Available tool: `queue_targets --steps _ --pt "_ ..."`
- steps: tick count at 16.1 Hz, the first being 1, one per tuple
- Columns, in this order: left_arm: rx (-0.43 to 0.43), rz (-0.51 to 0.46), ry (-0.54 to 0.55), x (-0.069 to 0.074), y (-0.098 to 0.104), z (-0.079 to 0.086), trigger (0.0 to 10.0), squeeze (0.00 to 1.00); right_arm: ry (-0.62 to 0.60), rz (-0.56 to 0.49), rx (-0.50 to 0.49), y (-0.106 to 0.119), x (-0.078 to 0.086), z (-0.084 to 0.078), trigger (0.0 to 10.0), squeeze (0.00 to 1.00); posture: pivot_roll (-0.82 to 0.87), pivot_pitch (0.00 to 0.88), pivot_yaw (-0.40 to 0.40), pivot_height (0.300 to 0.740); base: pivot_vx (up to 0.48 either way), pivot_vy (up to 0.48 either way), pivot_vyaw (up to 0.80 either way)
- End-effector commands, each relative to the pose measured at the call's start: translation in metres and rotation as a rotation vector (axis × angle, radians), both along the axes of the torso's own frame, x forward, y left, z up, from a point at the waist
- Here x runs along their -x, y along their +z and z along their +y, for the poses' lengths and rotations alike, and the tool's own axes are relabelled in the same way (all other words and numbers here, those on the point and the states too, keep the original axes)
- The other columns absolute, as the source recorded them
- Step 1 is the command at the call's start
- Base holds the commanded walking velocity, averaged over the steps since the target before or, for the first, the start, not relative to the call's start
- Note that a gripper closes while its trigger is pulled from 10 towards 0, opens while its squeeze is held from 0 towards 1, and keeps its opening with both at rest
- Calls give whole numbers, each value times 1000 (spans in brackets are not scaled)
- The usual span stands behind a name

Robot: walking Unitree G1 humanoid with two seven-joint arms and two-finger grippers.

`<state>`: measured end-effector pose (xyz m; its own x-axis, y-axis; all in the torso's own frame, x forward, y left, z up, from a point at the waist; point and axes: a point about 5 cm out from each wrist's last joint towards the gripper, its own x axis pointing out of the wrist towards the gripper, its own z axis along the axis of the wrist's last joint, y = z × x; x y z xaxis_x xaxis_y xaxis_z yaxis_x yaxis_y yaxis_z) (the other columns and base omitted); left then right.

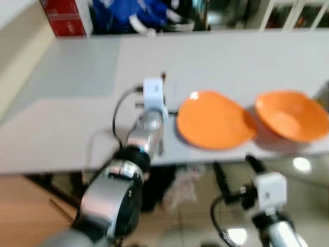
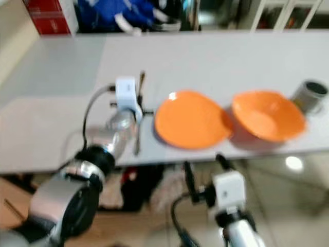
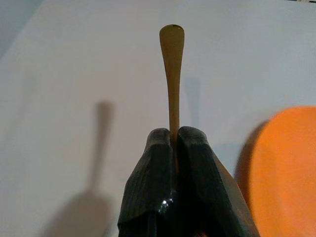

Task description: Setting the table

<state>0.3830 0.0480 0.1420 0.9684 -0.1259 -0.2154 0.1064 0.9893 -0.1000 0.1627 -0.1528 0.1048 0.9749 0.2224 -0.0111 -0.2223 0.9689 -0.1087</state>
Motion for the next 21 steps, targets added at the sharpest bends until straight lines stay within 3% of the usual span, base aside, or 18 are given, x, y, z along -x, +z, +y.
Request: queue_targets --steps 1,5,9,21 --pt "-17 -52 -32 1 12 -15 0 0 -14 24 14 -3 2 -5 10000 0 -269 57 45 736 0 0 0" --pt "-14 -50 -23 2 18 -13 0 0 -16 40 11 -6 4 -5 10000 0 -264 54 40 736 0 0 0" --pt "6 112 19 10 0 -1 0 0 -3 55 19 -8 7 -6 10000 0 -256 57 31 736 0 0 0" --pt "-31 206 -205 30 -5 -31 0 0 -9 74 18 -17 8 -5 10000 0 -266 69 37 736 0 0 0"
